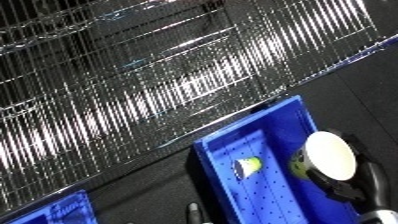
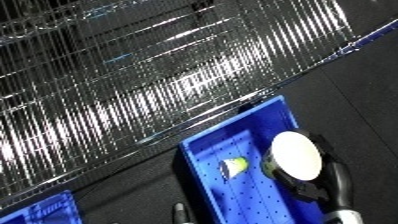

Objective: Pick up the object and place it into the box

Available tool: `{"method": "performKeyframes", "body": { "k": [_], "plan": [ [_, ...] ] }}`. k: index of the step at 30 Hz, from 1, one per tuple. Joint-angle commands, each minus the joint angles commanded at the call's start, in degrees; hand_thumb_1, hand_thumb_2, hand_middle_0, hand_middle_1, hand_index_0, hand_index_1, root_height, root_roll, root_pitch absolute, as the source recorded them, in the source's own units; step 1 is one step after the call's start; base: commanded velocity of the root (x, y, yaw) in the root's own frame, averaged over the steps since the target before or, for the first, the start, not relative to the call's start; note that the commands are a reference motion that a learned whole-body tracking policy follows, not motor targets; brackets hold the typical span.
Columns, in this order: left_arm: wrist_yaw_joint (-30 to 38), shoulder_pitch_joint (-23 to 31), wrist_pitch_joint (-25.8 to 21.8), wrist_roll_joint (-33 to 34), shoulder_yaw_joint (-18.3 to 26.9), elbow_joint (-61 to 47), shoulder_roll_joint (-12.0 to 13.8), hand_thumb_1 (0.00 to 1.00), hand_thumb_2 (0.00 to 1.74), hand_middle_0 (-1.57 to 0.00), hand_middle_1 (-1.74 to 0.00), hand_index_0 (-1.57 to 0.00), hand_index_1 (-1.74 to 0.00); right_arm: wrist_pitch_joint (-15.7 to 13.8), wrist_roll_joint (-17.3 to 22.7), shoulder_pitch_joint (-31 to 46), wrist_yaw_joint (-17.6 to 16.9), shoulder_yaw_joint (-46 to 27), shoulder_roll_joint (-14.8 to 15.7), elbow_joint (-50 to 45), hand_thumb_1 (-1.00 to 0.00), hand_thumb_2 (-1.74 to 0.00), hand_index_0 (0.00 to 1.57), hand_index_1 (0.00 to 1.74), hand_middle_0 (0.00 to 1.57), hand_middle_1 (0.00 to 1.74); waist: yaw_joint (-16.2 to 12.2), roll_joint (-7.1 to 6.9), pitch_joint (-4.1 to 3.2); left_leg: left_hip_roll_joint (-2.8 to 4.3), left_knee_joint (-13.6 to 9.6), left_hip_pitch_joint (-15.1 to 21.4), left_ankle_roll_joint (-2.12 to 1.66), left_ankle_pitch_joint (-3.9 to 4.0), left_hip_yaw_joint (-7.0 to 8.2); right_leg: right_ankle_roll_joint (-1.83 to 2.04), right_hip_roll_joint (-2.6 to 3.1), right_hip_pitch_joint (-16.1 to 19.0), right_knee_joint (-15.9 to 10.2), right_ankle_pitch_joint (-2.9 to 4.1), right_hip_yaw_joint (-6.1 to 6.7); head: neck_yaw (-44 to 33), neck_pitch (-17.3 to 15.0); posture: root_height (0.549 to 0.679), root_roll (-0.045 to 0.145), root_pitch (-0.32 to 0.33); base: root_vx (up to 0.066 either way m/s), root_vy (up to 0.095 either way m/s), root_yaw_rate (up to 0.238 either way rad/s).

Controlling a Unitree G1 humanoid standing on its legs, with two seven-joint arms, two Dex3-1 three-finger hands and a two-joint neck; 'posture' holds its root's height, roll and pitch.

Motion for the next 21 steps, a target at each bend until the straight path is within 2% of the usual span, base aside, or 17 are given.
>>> {"method": "performKeyframes", "body": {
  "k": [3,12,18,20,21],
  "plan": [
    [-0.6,0.0,-0.1,0.0,-0.4,0.4,-0.3,0.0,0.0,0.0,0.0,0.0,0.0,-0.3,0.1,-0.1,0.8,-0.4,-0.2,2.8,0.0,0.0,0.0,0.0,0.0,0.0,-0.1,0.5,-0.29,-0.2,-0.7,0.6,-0.14,0.4,0.0,-0.04,-0.14,0.4,-0.4,-0.04,0.08,0.6,-0.7,0.653,0.1,0.019,0.026,0.016,0.008],
    [-1.5,0.4,-0.1,0.1,-1.1,0.4,-0.6,0.0,0.0,0.0,0.0,0.0,0.0,-0.4,-0.4,0.1,2.2,-1.0,-0.4,6.4,0.0,0.0,0.0,0.0,0.0,0.0,0.0,1.14,-1.09,-0.48,-2.8,2.0,-0.63,1.92,-0.33,-0.02,-0.23,1.5,-1.9,0.21,0.0,0.8,-1.8,0.655,0.106,0.017,0.015,0.004,0.007],
    [-1.5,0.2,0.1,-0.2,-1.2,0.6,-0.7,0.0,0.0,0.0,0.0,0.0,0.0,0.3,-0.3,0.2,2.5,-1.1,-0.2,7.3,0.0,0.0,0.0,0.0,0.0,0.0,0.1,1.04,-1.51,-0.38,-3.8,2.4,-0.84,2.68,-0.5,0.05,-0.12,1.8,-2.7,0.42,-0.16,0.3,-2.4,0.657,0.106,0.018,-0.006,0.003,0.009],
    [-1.5,0.3,0.1,-0.4,-1.2,0.6,-0.6,0.0,0.0,0.0,0.0,0.0,0.0,0.6,-1.7,0.2,2.6,-0.9,-0.1,7.6,0.0,0.0,0.0,0.0,0.0,0.0,0.2,0.97,-1.66,-0.38,-4.1,2.5,-0.95,2.98,-0.65,0.03,-0.05,2.1,-2.9,0.44,-0.26,-0.2,-2.8,0.657,0.106,0.018,-0.015,0.006,0.02],
    [-1.6,0.4,0.0,-0.4,-1.1,0.7,-0.7,0.0,0.0,0.0,0.0,0.0,0.0,0.8,-4.3,0.4,2.8,-0.3,-0.1,7.6,0.0,0.0,0.0,0.0,0.0,0.0,0.3,0.8,-1.85,-0.37,-4.5,2.7,-1.08,3.32,-0.82,0.0,0.01,2.5,-3.2,0.45,-0.4,-1.2,-3.4,0.658,0.106,0.017,-0.006,0.009,0.032]
  ]
}}
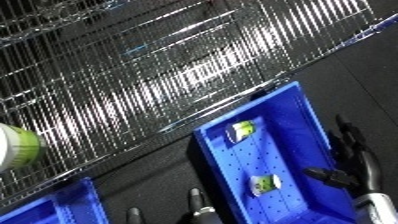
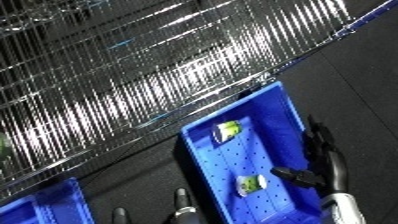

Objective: Pick up the object and place it into the box

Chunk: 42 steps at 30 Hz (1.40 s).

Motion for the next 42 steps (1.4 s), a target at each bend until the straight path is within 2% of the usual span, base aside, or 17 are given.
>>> {"method": "performKeyframes", "body": {
  "k": [1,4,9,12,16,19,22,24,25,26,28,32,37,42],
  "plan": [
    [0.0,0.0,0.0,0.0,0.0,0.0,0.0,0.0,0.0,0.0,0.0,0.0,0.0,0.0,0.0,0.0,0.0,0.0,0.0,0.0,0.0,0.0,0.0,0.0,0.0,0.0,0.0,0.0,0.0,0.0,0.0,0.0,0.0,0.0,0.0,0.0,0.0,0.0,0.0,0.0,0.0,0.0,0.0,0.658,0.106,0.017,-0.006,0.009,0.032],
    [0.1,0.2,0.1,0.0,0.2,0.0,0.1,0.0,0.0,0.0,0.0,0.0,0.0,0.7,-3.9,0.3,0.6,1.9,0.2,-1.0,0.0,0.0,0.0,0.0,0.0,0.0,0.4,-0.54,-0.39,0.1,-0.8,0.5,-0.15,0.42,-0.25,0.04,0.09,0.8,-0.7,0.1,-0.23,-2.1,-0.8,0.659,0.105,0.015,-0.004,0.006,0.043],
    [0.4,0.1,0.8,-0.1,1.0,-0.5,0.9,0.0,0.0,0.0,0.0,0.0,0.0,3.4,-8.3,0.8,2.0,5.9,1.3,-3.9,0.0,0.0,0.0,0.0,0.0,0.0,1.2,-2.19,-1.33,0.57,-3.0,1.6,-0.35,1.0,-0.67,0.43,0.39,2.2,-2.4,0.53,-0.8,-7.4,-2.4,0.662,0.1,0.015,-0.016,-0.006,0.072],
    [0.8,-0.6,1.2,-0.2,1.3,-0.3,1.3,0.0,0.0,0.0,0.0,0.0,0.0,5.9,-8.0,0.7,3.4,8.1,2.4,-4.4,0.0,0.0,0.0,0.0,0.0,0.0,2.0,-3.45,-1.94,0.85,-4.2,2.2,-0.41,1.19,-0.96,0.65,0.59,3.2,-3.5,0.75,-1.37,-10.5,-3.3,0.663,0.095,0.014,-0.023,-0.019,0.109],
    [1.4,-1.7,1.4,0.2,1.7,0.8,1.9,0.0,0.0,0.0,0.0,0.0,0.0,10.1,-5.8,0.2,7.7,10.8,4.7,-2.3,0.0,0.0,0.0,0.0,0.0,0.0,3.3,-5.18,-2.69,1.22,-5.5,2.7,-0.4,1.17,-1.52,0.9,0.75,4.7,-4.8,0.91,-2.4,-13.7,-4.0,0.665,0.088,0.014,-0.016,-0.04,0.134],
    [1.8,-2.6,1.5,0.9,1.5,2.0,2.1,0.0,0.0,0.0,0.0,0.0,0.0,11.9,-6.0,-0.3,8.3,12.8,6.4,0.9,0.0,0.0,0.0,0.0,0.0,0.0,4.4,-6.22,-3.31,1.46,-6.3,3.0,-0.35,1.24,-1.99,1.08,0.83,5.7,-5.6,0.95,-3.15,-16.4,-4.9,0.667,0.082,0.014,-0.011,-0.031,0.145],
    [1.9,-3.5,1.2,1.2,1.1,3.6,2.1,0.0,0.0,0.0,0.0,0.0,0.0,13.8,-6.1,-0.8,8.9,14.0,7.9,5.3,0.0,0.0,0.0,0.0,0.0,0.0,5.4,-6.83,-3.93,1.56,-7.2,3.4,-0.31,1.52,-2.54,1.15,0.92,6.8,-6.4,0.87,-3.84,-19.9,-6.3,0.667,0.077,0.012,0.003,-0.002,0.144],
    [1.7,-4.4,0.8,1.7,0.9,5.3,1.9,0.0,0.0,0.0,0.0,0.0,0.0,15.6,-7.3,-1.0,10.8,14.7,9.4,10.8,0.0,0.0,0.0,0.0,0.0,0.0,6.3,-7.15,-4.59,1.58,-8.1,4.0,-0.28,1.95,-3.17,1.19,0.92,8.0,-7.1,0.72,-4.49,-23.5,-7.8,0.668,0.072,0.008,0.019,0.015,0.163],
    [1.7,-4.4,0.8,1.7,0.9,5.3,1.9,0.0,0.0,0.0,0.0,0.0,0.0,15.6,-7.3,-1.0,10.8,14.7,9.4,10.8,0.0,0.0,0.0,0.0,0.0,0.0,6.3,-7.15,-4.59,1.58,-8.1,4.0,-0.28,1.95,-3.17,1.19,0.92,8.0,-7.1,0.72,-4.49,-23.5,-7.8,0.668,0.072,0.008,0.027,0.017,0.177],
    [1.5,-5.0,1.1,2.3,0.8,6.0,1.8,0.0,0.0,0.0,0.0,0.0,0.0,16.7,-7.9,-1.0,12.0,15.1,10.3,14.3,0.0,0.0,0.0,0.0,0.0,0.0,7.0,-7.28,-5.04,1.53,-8.7,4.3,-0.28,2.28,-3.63,1.22,0.88,8.7,-7.4,0.58,-4.92,-26.7,-8.6,0.668,0.07,0.005,0.04,0.019,0.184],
    [1.4,-5.6,1.5,2.8,0.6,6.4,1.7,0.0,0.0,0.0,0.0,0.0,0.0,17.9,-7.7,-0.8,12.6,15.2,11.2,17.0,0.0,0.0,0.0,0.0,0.0,0.0,7.6,-7.37,-5.43,1.42,-9.1,4.5,-0.24,2.57,-4.07,1.28,0.85,9.3,-7.6,0.42,-5.32,-29.6,-9.1,0.668,0.067,0.002,0.041,0.019,0.203],
    [0.5,-6.5,1.9,4.4,-0.1,7.1,1.5,0.0,0.0,0.0,0.0,0.0,0.0,19.3,-7.1,-0.5,12.6,15.1,12.8,20.9,0.0,0.0,0.0,0.0,0.0,0.0,8.8,-7.48,-5.85,1.1,-9.5,4.6,-0.19,2.9,-4.93,1.51,0.73,10.1,-7.9,0.4,-6.27,-35.2,-9.8,0.668,0.063,-0.001,0.029,0.012,0.242],
    [-0.5,-6.9,1.3,5.3,-0.7,7.1,1.4,0.0,0.0,0.0,0.0,0.0,0.0,19.1,-6.8,0.1,11.2,15.7,14.0,21.0,0.0,0.0,0.0,0.0,0.0,0.0,10.0,-7.53,-5.89,0.74,-9.1,4.3,-0.13,2.72,-5.83,1.82,0.51,10.6,-8.5,0.7,-7.06,-41.2,-9.7,0.669,0.061,-0.003,0.019,0.002,0.271],
    [0.2,-6.7,0.5,5.2,-0.5,6.8,1.6,0.0,0.0,0.0,0.0,0.0,0.0,18.8,-7.0,0.1,10.3,16.5,14.4,20.6,0.0,0.0,0.0,0.0,0.0,0.0,10.9,-7.6,-5.8,0.49,-8.7,4.0,-0.06,2.57,-6.47,1.93,0.45,10.7,-8.8,0.8,-7.57,-45.2,-9.1,0.669,0.059,-0.004,0.015,0.014,0.187]
  ]
}}
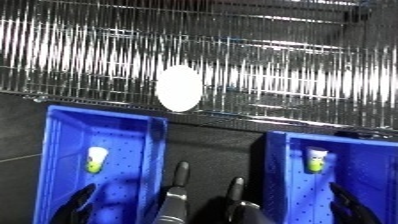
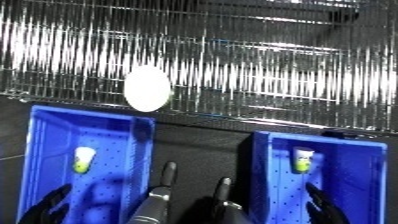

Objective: Pick up the object and place it into the box

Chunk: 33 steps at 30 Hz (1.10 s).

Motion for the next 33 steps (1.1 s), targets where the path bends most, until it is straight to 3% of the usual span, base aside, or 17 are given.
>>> {"method": "performKeyframes", "body": {
  "k": [9,13,17,22,27,33],
  "plan": [
    [1.1,0.8,-4.4,-2.4,1.8,-3.2,0.8,0.0,0.0,0.0,0.0,0.0,0.0,-0.4,-1.8,-0.1,-0.7,1.0,0.1,-0.5,0.0,0.0,0.0,0.0,0.0,0.0,1.8,-0.74,1.02,0.06,3.5,-2.0,0.3,-1.28,-1.06,-0.26,-0.3,-0.9,2.4,-0.6,-1.09,-3.7,3.5,0.666,0.053,-0.012,0.0,0.039,0.088],
    [1.3,1.2,-7.5,-1.2,1.0,-8.2,1.6,0.0,0.0,0.0,0.0,0.0,0.0,-0.5,-1.7,-0.2,-0.6,1.3,-0.2,-1.1,0.0,0.0,0.0,0.0,0.0,0.0,3.0,-1.65,2.09,0.25,5.2,-3.4,0.43,-1.85,-1.52,-0.46,-0.5,-1.8,4.1,-0.71,-1.85,-2.9,5.9,0.664,0.048,-0.015,-0.016,0.022,0.096],
    [1.1,1.6,-10.0,-0.6,-0.8,-16.4,3.2,0.0,0.0,0.0,0.0,0.0,0.0,-0.3,-1.0,-0.3,-0.4,1.1,-1.2,-2.1,0.0,0.0,0.0,0.0,0.0,0.0,4.0,-2.11,3.38,0.22,6.5,-4.7,0.66,-2.3,-1.92,-0.39,-0.99,-3.0,5.9,-0.71,-2.45,-0.1,7.8,0.662,0.044,-0.015,-0.033,0.026,0.091],
    [2.0,3.8,-12.6,-3.1,-2.6,-32.7,7.5,0.0,0.0,0.0,0.0,0.0,0.0,0.3,0.3,-0.3,0.0,-0.1,-3.5,-3.1,0.0,0.0,0.0,0.0,0.0,0.0,5.0,-1.48,4.77,-0.51,7.8,-6.2,0.97,-2.86,-2.42,-0.18,-1.72,-4.3,7.6,-0.63,-2.84,3.9,8.8,0.66,0.044,-0.012,-0.041,0.059,0.116],
    [2.7,5.0,-14.2,-7.5,-0.1,-49.4,12.3,0.0,0.0,0.0,0.0,0.0,0.0,-0.2,1.9,0.5,0.9,-1.0,-4.4,-2.7,0.0,0.0,0.0,0.0,0.0,0.0,6.2,-1.21,5.39,-1.58,8.7,-7.0,1.14,-3.44,-2.96,-0.01,-2.63,-4.7,8.4,-0.5,-3.62,8.0,8.0,0.66,0.046,-0.012,-0.003,0.023,0.176],
    [4.1,5.5,-16.3,-10.2,3.2,-60.9,13.1,0.0,0.0,0.0,0.0,0.0,0.0,-0.4,4.8,1.4,1.5,-1.9,-3.6,-2.1,0.0,0.0,0.0,0.0,0.0,0.0,7.6,-1.93,5.77,-2.27,8.9,-7.2,1.17,-3.87,-3.5,0.19,-3.22,-4.4,8.5,-0.16,-4.62,10.8,8.0,0.661,0.044,-0.012,0.029,-0.023,0.142]
  ]
}}
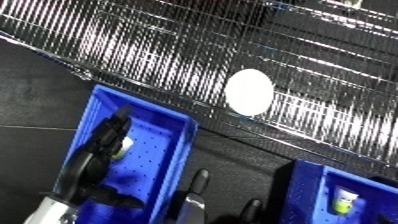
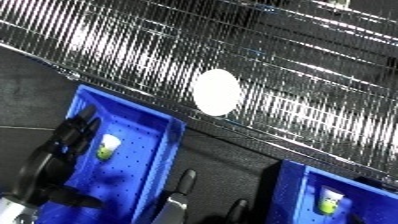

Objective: Pick up the object and place it into the box

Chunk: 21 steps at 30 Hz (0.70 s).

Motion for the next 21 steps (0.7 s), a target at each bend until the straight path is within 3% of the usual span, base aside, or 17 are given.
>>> {"method": "performKeyframes", "body": {
  "k": [9,21],
  "plan": [
    [-0.1,-0.5,-1.4,-1.2,2.1,-4.9,-1.6,0.0,0.0,0.0,0.0,0.0,0.0,0.3,2.3,0.7,0.9,-0.4,1.5,0.0,0.0,0.0,0.0,0.0,0.0,0.0,0.2,-1.88,0.3,0.19,0.4,0.3,0.21,-0.63,-0.09,0.15,0.34,0.6,-0.2,0.32,-0.1,-1.5,0.0,0.66,0.034,-0.017,0.037,-0.025,-0.024],
    [3.6,-8.1,-2.0,-0.1,-1.5,-2.9,-3.8,0.0,0.0,0.0,0.0,0.0,0.0,0.8,0.9,-0.8,2.1,1.1,2.5,-0.2,0.0,0.0,0.0,0.0,0.0,0.0,-2.2,-3.33,1.37,1.12,4.1,-1.1,1.16,-2.49,0.97,0.61,1.53,-1.6,1.8,0.82,2.23,-7.2,3.7,0.654,0.015,-0.027,0.017,-0.004,-0.146]
  ]
}}
